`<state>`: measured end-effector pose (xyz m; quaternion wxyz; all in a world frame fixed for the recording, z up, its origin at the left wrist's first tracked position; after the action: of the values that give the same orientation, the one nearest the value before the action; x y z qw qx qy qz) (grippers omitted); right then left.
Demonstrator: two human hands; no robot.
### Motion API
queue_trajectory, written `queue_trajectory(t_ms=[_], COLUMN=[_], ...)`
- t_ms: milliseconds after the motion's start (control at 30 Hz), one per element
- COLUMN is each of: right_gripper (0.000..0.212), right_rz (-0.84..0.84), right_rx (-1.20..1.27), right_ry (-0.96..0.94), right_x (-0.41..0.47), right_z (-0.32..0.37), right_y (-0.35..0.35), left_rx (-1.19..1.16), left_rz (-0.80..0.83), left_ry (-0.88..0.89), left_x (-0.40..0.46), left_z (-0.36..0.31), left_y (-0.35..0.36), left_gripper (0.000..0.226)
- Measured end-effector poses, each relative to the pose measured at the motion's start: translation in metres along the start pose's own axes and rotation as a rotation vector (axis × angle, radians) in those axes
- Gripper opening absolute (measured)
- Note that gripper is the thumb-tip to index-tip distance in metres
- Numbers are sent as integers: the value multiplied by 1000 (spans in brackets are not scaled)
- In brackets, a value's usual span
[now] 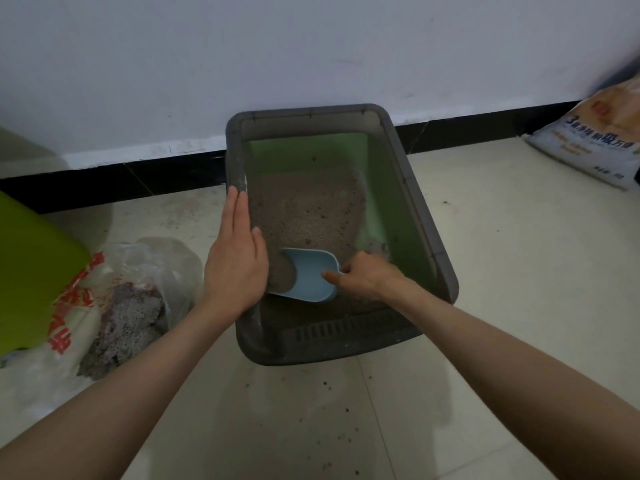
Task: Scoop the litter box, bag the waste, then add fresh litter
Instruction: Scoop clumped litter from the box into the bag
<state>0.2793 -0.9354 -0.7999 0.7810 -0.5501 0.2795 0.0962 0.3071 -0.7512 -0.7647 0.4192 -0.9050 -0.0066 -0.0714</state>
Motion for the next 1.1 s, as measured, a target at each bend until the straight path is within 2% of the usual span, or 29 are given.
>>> queue_trajectory(t_ms=[333, 533, 667, 800, 967, 1100], right_gripper=[29, 30, 31, 31, 33, 39], right_rz=[-5, -192, -245, -299, -363, -297], right_rx=[479, 669, 859, 893, 741, 605], right_ry=[94, 41, 94, 118, 147, 144], right_x=[13, 11, 10, 13, 22, 21], right_z=[-19, -24, -21, -20, -27, -25], right_y=[28, 25, 26, 20, 12, 13], left_rx=[-17, -27, -29, -31, -32, -17], left_rz=[-9, -7, -2, 5, 5, 2], left_ry=[2, -4, 2, 1, 1, -8], left_x=[0, 0, -1, -1, 0, -1], left_z=[2, 1, 2, 3, 3, 2], left_y=[1, 0, -1, -1, 0, 0], left_gripper=[53, 54, 53, 53, 54, 54])
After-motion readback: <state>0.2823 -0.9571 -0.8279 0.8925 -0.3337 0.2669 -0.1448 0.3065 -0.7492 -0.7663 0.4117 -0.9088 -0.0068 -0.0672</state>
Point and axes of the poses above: each hand's wrist, its own x-axis towards the middle knuckle, its own y-axis out of the palm, z = x × y, the point moved 3 cm from there along x, towards the middle knuckle, and after that the axes turned 9 degrees about -z, right-handed, at the moved point
